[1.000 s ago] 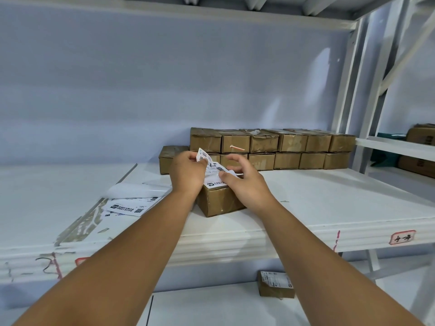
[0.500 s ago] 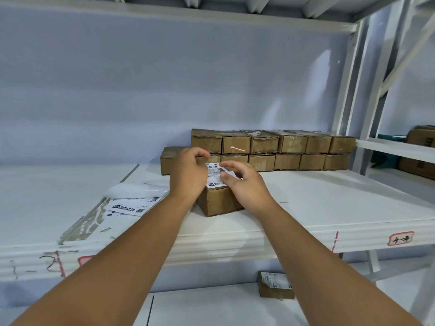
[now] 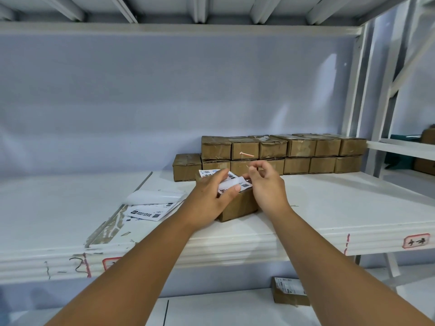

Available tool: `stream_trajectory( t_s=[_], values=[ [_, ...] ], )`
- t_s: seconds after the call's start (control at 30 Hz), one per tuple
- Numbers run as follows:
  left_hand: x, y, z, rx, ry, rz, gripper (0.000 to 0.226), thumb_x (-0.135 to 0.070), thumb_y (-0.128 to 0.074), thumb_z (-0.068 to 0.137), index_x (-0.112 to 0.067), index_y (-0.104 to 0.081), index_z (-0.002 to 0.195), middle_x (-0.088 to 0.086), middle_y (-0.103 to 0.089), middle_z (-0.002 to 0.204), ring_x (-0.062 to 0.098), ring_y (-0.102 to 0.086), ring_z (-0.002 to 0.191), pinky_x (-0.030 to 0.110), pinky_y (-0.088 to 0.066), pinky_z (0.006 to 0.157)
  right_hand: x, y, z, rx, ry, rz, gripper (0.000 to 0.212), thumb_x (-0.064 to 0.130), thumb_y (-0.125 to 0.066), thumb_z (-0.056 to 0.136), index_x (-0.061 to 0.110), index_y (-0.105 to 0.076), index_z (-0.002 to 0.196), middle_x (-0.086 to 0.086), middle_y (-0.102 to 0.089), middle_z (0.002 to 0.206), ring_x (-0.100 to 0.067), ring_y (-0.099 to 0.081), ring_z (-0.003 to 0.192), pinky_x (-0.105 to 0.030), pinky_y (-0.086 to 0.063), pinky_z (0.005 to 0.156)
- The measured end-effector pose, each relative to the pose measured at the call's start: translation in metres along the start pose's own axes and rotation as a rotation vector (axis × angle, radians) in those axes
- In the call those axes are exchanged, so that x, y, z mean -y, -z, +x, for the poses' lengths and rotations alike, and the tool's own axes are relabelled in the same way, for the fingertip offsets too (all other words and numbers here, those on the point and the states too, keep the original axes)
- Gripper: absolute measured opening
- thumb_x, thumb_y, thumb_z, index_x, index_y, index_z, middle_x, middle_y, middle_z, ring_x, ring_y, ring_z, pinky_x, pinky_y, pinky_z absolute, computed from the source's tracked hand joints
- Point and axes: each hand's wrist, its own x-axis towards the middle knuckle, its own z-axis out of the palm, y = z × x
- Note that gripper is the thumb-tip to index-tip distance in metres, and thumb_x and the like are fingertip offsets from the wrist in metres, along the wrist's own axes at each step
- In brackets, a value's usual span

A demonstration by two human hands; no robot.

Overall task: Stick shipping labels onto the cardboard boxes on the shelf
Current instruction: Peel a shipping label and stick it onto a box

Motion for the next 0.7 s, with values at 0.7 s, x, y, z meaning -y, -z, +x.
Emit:
stream_trajectory(
  t_s=[0.7],
  values=[
    [-0.0058,0.0030,-0.0027,-0.007,-0.024,-0.060,0.080,-0.044,-0.064,0.084,-0.027,-0.018,0.147,-0.007,-0.044,0.144,0.012,-0.045,0.125,0.024,-0.034,0.097,0.0043,0.0030,-0.0003,0.277,0.045,0.248,0.049,-0.020,-0.042,0.082,0.020,-0.070,0.090,-0.001,-0.071,0.092,-0.013,-0.067,0.086,-0.022,-0.055,0.076]
  ],
)
